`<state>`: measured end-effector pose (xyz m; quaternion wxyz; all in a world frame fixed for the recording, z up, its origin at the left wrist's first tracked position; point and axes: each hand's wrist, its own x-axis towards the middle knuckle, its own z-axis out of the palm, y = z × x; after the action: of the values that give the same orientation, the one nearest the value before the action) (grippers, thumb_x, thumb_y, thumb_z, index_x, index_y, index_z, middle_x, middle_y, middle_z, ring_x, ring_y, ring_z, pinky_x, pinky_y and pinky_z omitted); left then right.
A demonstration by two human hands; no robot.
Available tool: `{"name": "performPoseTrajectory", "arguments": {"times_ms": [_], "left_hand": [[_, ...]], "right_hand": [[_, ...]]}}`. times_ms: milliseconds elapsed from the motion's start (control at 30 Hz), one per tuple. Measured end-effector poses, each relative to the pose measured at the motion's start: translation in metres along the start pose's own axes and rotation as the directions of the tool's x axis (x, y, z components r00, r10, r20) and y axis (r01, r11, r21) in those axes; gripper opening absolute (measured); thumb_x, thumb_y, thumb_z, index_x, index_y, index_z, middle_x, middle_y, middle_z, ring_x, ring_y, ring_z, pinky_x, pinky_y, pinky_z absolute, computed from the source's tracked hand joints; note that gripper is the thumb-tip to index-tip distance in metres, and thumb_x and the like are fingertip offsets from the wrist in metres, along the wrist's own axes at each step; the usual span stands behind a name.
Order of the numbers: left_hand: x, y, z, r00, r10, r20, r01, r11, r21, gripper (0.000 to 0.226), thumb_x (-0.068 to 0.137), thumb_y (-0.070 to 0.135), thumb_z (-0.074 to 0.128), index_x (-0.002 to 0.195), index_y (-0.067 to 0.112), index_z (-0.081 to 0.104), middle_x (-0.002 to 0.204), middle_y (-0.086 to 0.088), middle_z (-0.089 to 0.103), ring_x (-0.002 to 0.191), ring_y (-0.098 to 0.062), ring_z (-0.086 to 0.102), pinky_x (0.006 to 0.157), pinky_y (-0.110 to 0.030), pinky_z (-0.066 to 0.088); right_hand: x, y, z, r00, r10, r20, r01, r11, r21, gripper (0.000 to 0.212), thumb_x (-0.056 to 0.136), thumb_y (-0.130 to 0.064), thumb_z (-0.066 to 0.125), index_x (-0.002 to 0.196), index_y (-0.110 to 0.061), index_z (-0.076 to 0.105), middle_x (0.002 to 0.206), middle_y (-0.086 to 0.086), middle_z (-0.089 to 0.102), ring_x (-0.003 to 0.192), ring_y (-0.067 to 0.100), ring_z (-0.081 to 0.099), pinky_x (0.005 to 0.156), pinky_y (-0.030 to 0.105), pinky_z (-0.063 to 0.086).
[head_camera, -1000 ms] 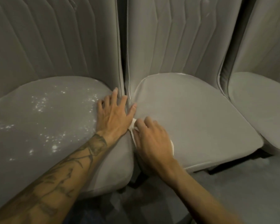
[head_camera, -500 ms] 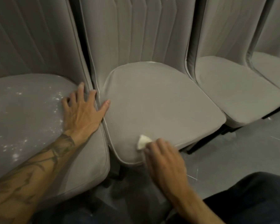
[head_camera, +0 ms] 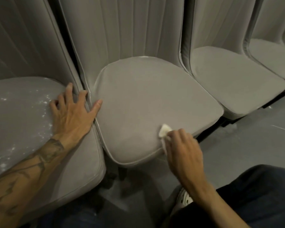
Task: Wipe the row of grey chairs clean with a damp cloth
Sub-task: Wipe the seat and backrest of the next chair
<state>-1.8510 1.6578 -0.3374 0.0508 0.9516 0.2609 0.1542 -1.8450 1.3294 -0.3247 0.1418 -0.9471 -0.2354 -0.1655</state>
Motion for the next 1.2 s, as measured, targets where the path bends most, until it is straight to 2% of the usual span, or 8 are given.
{"name": "performPoseTrajectory", "arguments": {"times_ms": [100,267,500,567,700,933,1100,1200], "left_hand": [[-0.002,0.002,-0.003,1.0,0.005,0.003,-0.005,1.0,-0.003,0.073,0.096,0.078,0.026,0.145,0.027,0.047,0.165,-0.016,0.024,0.139,-0.042,0.036,0.113,-0.058,0.026],[0.0,-0.001,0.001,1.0,0.013,-0.023,-0.013,1.0,0.005,0.074,0.096,0.078,0.026,0.143,0.026,0.05,0.163,-0.018,0.027,0.137,-0.044,0.038,0.111,-0.059,0.028],[0.004,-0.009,0.019,0.992,0.04,-0.121,-0.038,0.999,0.021,0.068,0.098,0.079,0.029,0.138,0.029,0.052,0.156,-0.019,0.032,0.127,-0.048,0.044,0.103,-0.065,0.035],[0.004,-0.01,0.02,0.989,0.045,-0.139,-0.043,0.999,0.021,0.066,0.098,0.078,0.03,0.137,0.029,0.051,0.156,-0.018,0.031,0.125,-0.048,0.044,0.102,-0.065,0.036],[0.004,-0.01,0.021,0.988,0.046,-0.148,-0.043,0.999,0.027,0.067,0.098,0.077,0.028,0.138,0.029,0.052,0.156,-0.018,0.031,0.126,-0.047,0.044,0.102,-0.063,0.036],[0.003,-0.008,0.019,0.985,0.044,-0.165,-0.038,0.998,0.04,0.069,0.098,0.076,0.028,0.138,0.026,0.053,0.157,-0.019,0.032,0.126,-0.046,0.044,0.103,-0.062,0.036],[0.002,-0.004,0.015,0.989,0.025,-0.146,-0.019,0.999,0.037,0.07,0.097,0.076,0.029,0.14,0.026,0.053,0.157,-0.019,0.031,0.127,-0.046,0.044,0.103,-0.061,0.035],[0.002,-0.002,0.013,0.992,0.022,-0.128,-0.017,0.999,0.037,0.068,0.097,0.074,0.03,0.14,0.027,0.053,0.158,-0.019,0.031,0.126,-0.047,0.045,0.103,-0.061,0.035]], "right_hand": [[0.002,-0.013,0.007,0.988,0.148,-0.034,-0.146,0.988,0.053,0.013,0.099,-0.024,0.06,0.091,-0.015,0.056,0.086,0.001,0.05,0.069,0.019,0.04,0.064,0.031,0.031],[-0.007,-0.058,0.028,0.979,-0.192,0.072,0.183,0.977,0.111,0.012,0.097,-0.031,0.059,0.098,-0.021,0.052,0.092,-0.002,0.048,0.075,0.019,0.041,0.065,0.034,0.036],[0.065,0.063,0.003,0.972,0.237,0.003,-0.236,0.971,-0.03,0.022,0.104,-0.03,0.045,0.097,-0.011,0.052,0.096,0.009,0.055,0.082,0.032,0.052,0.07,0.047,0.044],[0.06,0.04,0.009,0.974,0.225,-0.02,-0.225,0.974,-0.002,0.022,0.104,-0.032,0.043,0.097,-0.012,0.052,0.095,0.007,0.055,0.08,0.029,0.051,0.068,0.045,0.045],[0.036,0.032,0.013,0.996,-0.049,0.074,0.046,0.998,0.048,0.017,0.104,-0.034,0.048,0.095,-0.019,0.051,0.089,-0.001,0.05,0.071,0.021,0.043,0.061,0.038,0.038],[0.12,0.141,0.006,0.931,0.366,-0.016,-0.366,0.928,-0.066,0.025,0.104,-0.024,0.046,0.098,-0.001,0.052,0.104,0.024,0.057,0.093,0.044,0.053,0.077,0.051,0.04],[0.084,0.116,0.013,0.973,0.23,-0.027,-0.229,0.973,0.033,0.02,0.104,-0.028,0.048,0.088,-0.016,0.044,0.09,0.008,0.052,0.078,0.03,0.048,0.065,0.042,0.041],[0.114,0.138,0.017,0.974,0.227,0.013,-0.226,0.974,-0.031,0.02,0.103,-0.025,0.05,0.09,-0.009,0.048,0.093,0.02,0.056,0.083,0.042,0.054,0.069,0.047,0.041]]}}
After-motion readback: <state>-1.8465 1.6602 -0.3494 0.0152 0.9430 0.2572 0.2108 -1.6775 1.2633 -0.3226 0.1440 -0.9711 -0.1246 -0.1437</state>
